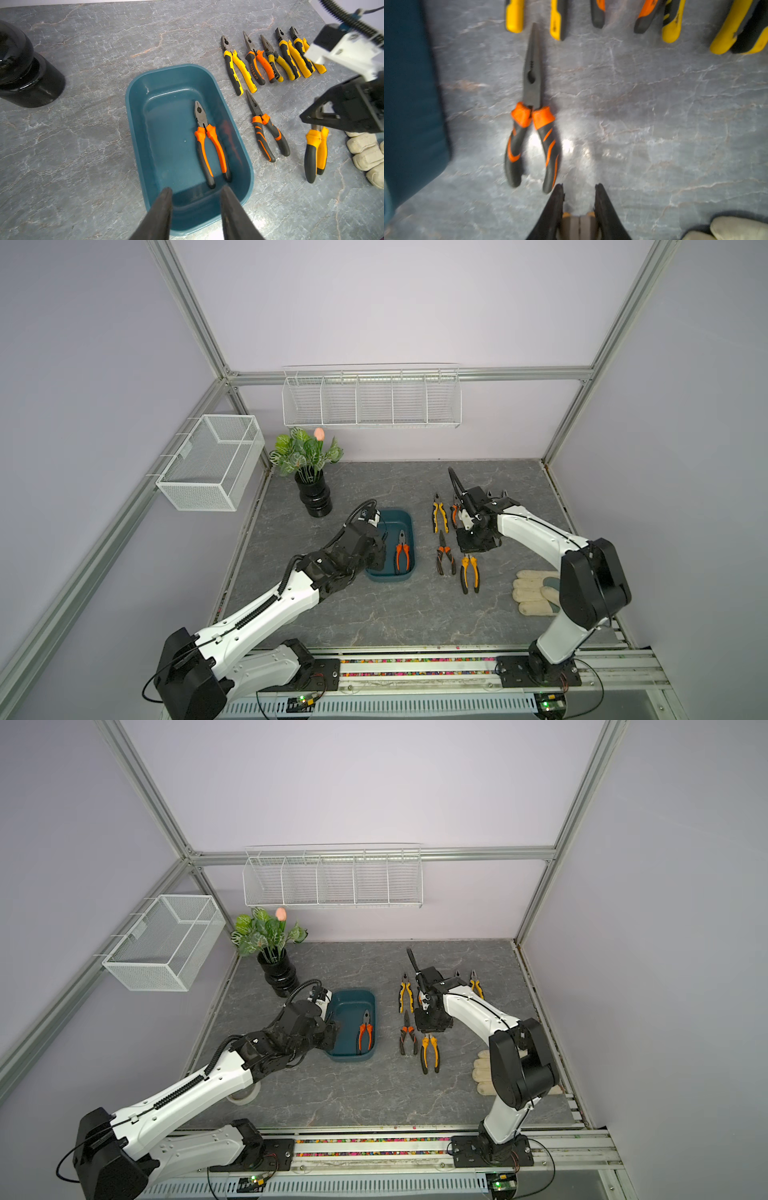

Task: Take the pliers out of the storage box
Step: Place the pliers at the center of the board.

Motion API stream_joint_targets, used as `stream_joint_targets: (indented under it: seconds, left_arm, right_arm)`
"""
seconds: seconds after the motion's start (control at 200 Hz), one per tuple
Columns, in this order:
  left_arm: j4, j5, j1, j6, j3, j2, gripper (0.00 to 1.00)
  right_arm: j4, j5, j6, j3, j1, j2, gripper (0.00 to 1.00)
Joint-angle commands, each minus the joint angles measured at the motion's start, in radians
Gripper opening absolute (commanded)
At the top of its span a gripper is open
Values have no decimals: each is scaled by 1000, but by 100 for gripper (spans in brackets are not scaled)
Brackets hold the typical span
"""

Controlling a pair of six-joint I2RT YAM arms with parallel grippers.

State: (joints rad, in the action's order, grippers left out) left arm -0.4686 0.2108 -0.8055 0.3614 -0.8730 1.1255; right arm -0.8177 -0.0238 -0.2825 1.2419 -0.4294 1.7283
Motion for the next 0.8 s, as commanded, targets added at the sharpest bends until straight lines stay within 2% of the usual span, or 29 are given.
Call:
stream_joint_targets:
  seconds: [0.0, 0.52, 0.795]
  left_arm:
    - [7, -4, -1, 1, 1, -9, 41]
    - [-5, -1, -1, -6, -8, 0, 41]
    - [-11, 2, -1, -4, -6, -4, 41]
  right_arm:
    - [30, -54, 26, 33, 17, 39, 7]
    - [71, -48, -10, 102, 32, 223, 17]
    - [91, -41, -17, 90, 33, 247, 28]
